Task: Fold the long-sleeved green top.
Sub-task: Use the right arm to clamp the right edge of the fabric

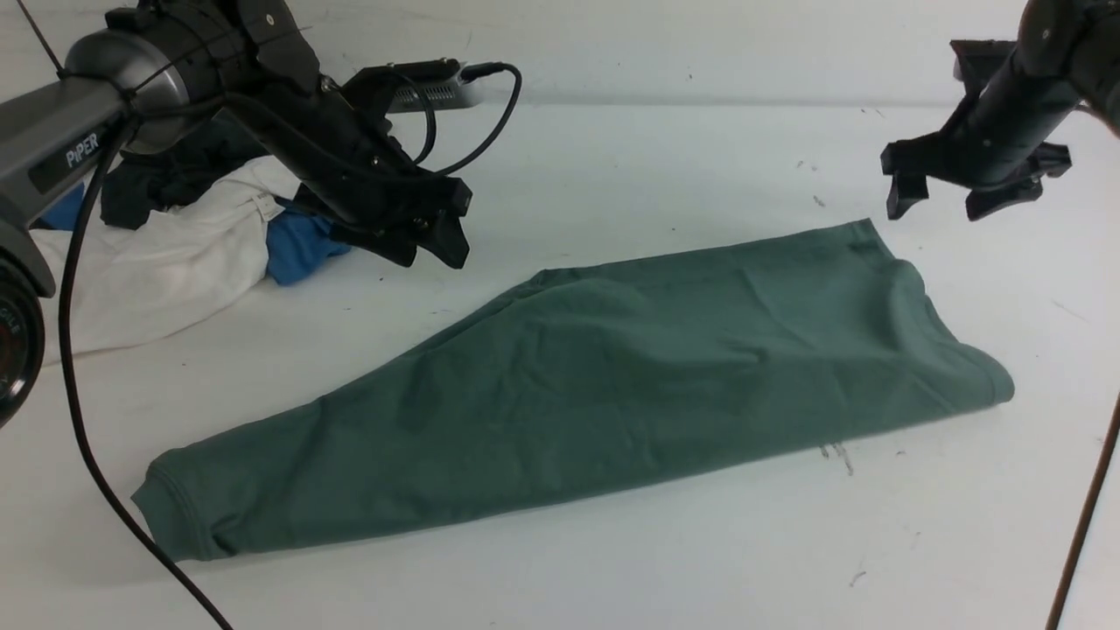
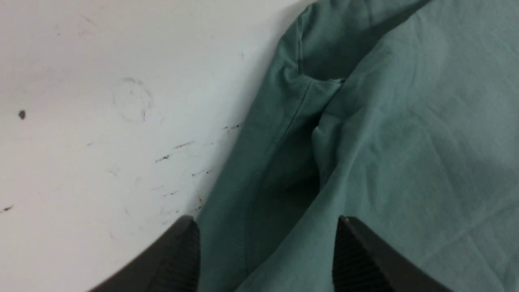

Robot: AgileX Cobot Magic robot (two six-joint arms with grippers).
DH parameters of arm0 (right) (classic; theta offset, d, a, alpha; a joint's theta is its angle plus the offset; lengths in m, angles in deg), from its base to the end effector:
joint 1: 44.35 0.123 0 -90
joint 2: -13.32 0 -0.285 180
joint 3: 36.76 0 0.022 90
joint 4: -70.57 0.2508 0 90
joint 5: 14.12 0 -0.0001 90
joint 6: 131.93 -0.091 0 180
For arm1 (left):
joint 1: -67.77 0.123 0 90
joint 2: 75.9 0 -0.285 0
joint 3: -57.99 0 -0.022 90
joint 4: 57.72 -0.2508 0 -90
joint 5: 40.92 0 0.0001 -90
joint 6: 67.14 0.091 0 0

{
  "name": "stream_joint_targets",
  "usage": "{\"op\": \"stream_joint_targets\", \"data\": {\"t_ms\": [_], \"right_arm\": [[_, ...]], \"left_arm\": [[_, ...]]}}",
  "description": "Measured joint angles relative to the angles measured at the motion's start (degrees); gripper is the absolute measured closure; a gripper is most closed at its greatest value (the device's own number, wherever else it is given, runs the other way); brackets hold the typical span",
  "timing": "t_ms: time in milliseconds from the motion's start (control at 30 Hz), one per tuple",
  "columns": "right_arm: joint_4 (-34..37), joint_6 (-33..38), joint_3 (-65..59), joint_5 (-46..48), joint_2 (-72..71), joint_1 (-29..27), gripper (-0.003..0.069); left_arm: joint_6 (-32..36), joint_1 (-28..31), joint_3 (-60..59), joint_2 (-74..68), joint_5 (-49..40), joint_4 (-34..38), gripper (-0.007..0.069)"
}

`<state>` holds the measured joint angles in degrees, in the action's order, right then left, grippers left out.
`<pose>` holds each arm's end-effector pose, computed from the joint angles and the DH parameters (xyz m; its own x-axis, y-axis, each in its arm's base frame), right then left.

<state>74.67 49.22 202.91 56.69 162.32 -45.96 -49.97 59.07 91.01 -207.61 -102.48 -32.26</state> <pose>0.5256 -0.0086 0.2093 -0.9399 0.0299 -0.3402 0.0083 0.9979 0.0647 0.4621 -0.1055 0.2416 -0.8905 0.2080 -0.4046 0.3509 0.8801 -0.3197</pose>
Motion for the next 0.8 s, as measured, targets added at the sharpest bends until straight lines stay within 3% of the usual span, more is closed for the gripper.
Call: {"op": "stream_joint_targets", "data": {"t_ms": [200,533,633,800], "right_arm": [[7.15,1.75,-12.11,0.26,-0.69,-0.25,0.0051],[8.34,2.84,-12.96,-0.55,-0.73,-0.62,0.015],[7.23,2.84,-13.05,-0.61,-0.73,-0.62,0.0277],[3.79,2.61,-16.93,-0.81,-3.16,-0.62,0.0592]], "left_arm": [[0.04,0.0,-0.02,0.0,0.0,-0.17,0.0207],[0.07,0.0,-0.02,0.0,1.45,-0.17,0.0207],[0.07,0.0,-0.02,0.0,1.58,-0.24,0.0207],[0.07,0.73,0.03,0.0,0.36,0.19,0.0276]]}}
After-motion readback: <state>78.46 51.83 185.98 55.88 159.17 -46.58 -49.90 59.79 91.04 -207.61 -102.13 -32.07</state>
